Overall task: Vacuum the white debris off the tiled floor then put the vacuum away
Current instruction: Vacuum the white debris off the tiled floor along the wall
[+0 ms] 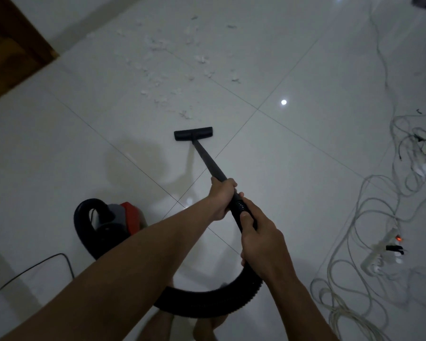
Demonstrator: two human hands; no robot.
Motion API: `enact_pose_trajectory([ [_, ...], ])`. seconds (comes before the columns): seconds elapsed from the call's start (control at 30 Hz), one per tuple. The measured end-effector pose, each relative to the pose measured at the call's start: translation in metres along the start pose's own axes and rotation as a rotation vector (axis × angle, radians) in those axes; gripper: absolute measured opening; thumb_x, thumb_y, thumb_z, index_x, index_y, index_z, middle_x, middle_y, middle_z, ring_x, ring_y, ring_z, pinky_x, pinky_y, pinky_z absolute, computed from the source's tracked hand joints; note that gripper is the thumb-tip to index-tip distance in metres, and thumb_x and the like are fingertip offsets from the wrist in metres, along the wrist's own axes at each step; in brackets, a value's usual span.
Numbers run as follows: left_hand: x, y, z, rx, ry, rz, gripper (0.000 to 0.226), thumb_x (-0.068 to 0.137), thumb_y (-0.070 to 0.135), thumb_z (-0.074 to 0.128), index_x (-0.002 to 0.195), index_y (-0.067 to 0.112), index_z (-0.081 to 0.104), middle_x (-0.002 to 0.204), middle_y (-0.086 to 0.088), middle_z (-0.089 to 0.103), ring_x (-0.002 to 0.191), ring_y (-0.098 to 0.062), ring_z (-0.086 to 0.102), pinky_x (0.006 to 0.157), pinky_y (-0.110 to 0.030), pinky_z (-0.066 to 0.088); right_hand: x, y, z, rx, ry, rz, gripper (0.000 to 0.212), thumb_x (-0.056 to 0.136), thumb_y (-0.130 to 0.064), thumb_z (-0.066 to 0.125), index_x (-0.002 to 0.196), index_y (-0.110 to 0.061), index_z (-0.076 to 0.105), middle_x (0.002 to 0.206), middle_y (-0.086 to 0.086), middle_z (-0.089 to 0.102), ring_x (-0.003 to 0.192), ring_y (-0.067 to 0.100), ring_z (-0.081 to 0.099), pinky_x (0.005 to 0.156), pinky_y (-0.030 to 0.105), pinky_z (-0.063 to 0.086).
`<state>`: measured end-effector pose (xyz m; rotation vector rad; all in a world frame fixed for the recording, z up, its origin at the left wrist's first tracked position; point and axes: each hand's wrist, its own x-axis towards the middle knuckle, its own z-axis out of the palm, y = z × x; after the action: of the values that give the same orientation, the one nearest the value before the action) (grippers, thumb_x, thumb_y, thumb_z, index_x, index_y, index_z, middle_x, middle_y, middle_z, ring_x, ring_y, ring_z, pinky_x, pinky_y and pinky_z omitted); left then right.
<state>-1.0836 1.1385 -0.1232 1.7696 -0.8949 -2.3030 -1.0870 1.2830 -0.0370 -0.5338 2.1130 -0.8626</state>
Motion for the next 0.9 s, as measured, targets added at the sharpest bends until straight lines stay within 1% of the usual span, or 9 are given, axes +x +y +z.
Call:
enact_pose_trajectory([
  [0.07, 0.0, 0.002, 0.006, -0.043, 0.011, -0.004, 0.041, 0.097, 0.005, 0.048, 0.136, 0.013, 0.038, 0.078, -0.007, 0.05, 0.058, -0.015, 0.057, 0.058, -0.029, 0.055, 0.003, -0.001, -0.006, -0.032, 0.022, -0.023, 0.041, 0.105, -0.042, 0.038, 0.144, -0.054, 0.043, 0.112, -0.011, 0.071, 0.085, 0.019, 0.071, 0.079, 0.04, 0.061],
  [0.17, 0.002, 0.006, 0.016, -0.083, 0.015, -0.018, 0.043, 0.097, 0.006, 0.048, 0.139, 0.014, 0.038, 0.077, -0.007, 0.05, 0.057, -0.016, 0.059, 0.061, -0.03, 0.057, 0.01, -0.003, -0.02, -0.089, 0.033, -0.049, 0.04, 0.104, -0.044, 0.039, 0.143, -0.051, 0.045, 0.089, -0.018, 0.067, 0.076, 0.005, 0.066, 0.067, 0.017, 0.054],
  [0.2, 0.003, 0.008, 0.019, -0.084, 0.016, -0.022, 0.044, 0.097, 0.007, 0.048, 0.14, 0.014, 0.038, 0.077, -0.007, 0.051, 0.058, -0.016, 0.061, 0.058, -0.029, 0.057, 0.013, -0.004, -0.024, -0.103, 0.032, -0.049, 0.04, 0.104, -0.045, 0.04, 0.144, -0.05, 0.046, 0.084, -0.019, 0.065, 0.074, 0.004, 0.064, 0.064, 0.014, 0.051],
  [0.27, 0.006, 0.013, 0.024, -0.073, 0.025, -0.025, 0.045, 0.097, 0.008, 0.048, 0.141, 0.013, 0.038, 0.078, -0.006, 0.053, 0.059, -0.015, 0.063, 0.052, -0.026, 0.055, 0.02, -0.006, -0.031, -0.112, 0.025, -0.048, 0.041, 0.104, -0.045, 0.04, 0.144, -0.049, 0.046, 0.08, -0.015, 0.065, 0.073, 0.007, 0.065, 0.069, 0.024, 0.057],
  [0.33, 0.011, 0.019, 0.027, -0.071, 0.03, -0.029, 0.044, 0.097, 0.009, 0.047, 0.14, 0.012, 0.039, 0.077, -0.005, 0.053, 0.059, -0.015, 0.062, 0.053, -0.027, 0.055, 0.029, -0.008, -0.034, -0.125, 0.006, -0.049, 0.042, 0.104, -0.044, 0.039, 0.145, -0.05, 0.045, 0.08, -0.013, 0.066, 0.074, 0.012, 0.067, 0.076, 0.035, 0.059],
  [0.4, 0.017, 0.027, 0.029, -0.079, 0.031, -0.033, 0.042, 0.097, 0.009, 0.046, 0.139, 0.012, 0.04, 0.076, -0.005, 0.052, 0.06, -0.015, 0.061, 0.056, -0.028, 0.055, 0.04, -0.01, -0.034, -0.145, -0.007, -0.06, 0.042, 0.104, -0.044, 0.038, 0.145, -0.052, 0.043, 0.083, -0.013, 0.066, 0.076, 0.014, 0.067, 0.078, 0.037, 0.059],
  [0.6, 0.037, 0.05, 0.023, -0.073, 0.048, -0.011, 0.044, 0.098, 0.01, 0.046, 0.141, 0.011, 0.039, 0.073, -0.004, 0.05, 0.055, -0.014, 0.059, 0.052, -0.026, 0.054, 0.066, -0.025, -0.025, -0.149, -0.027, -0.085, 0.044, 0.105, -0.042, 0.037, 0.148, -0.048, 0.041, 0.092, -0.013, 0.064, 0.086, 0.015, 0.067, 0.083, 0.034, 0.057],
  [0.8, 0.056, 0.082, 0.01, -0.071, 0.06, 0.0, 0.045, 0.098, 0.009, 0.046, 0.141, 0.012, 0.036, 0.073, -0.005, 0.049, 0.052, -0.013, 0.057, 0.052, -0.026, 0.053, 0.095, -0.051, -0.014, -0.163, -0.062, -0.1, 0.045, 0.106, -0.04, 0.039, 0.15, -0.045, 0.04, 0.085, -0.018, 0.06, 0.078, 0.004, 0.06, 0.065, 0.018, 0.043],
  [0.9, 0.064, 0.098, 0.002, -0.066, 0.06, 0.007, 0.045, 0.098, 0.009, 0.047, 0.141, 0.015, 0.034, 0.076, -0.006, 0.051, 0.054, -0.013, 0.058, 0.054, -0.026, 0.054, 0.109, -0.065, -0.009, -0.197, -0.082, -0.112, 0.046, 0.106, -0.039, 0.039, 0.151, -0.042, 0.039, 0.089, -0.011, 0.063, 0.074, 0.003, 0.057, 0.064, 0.016, 0.041],
])
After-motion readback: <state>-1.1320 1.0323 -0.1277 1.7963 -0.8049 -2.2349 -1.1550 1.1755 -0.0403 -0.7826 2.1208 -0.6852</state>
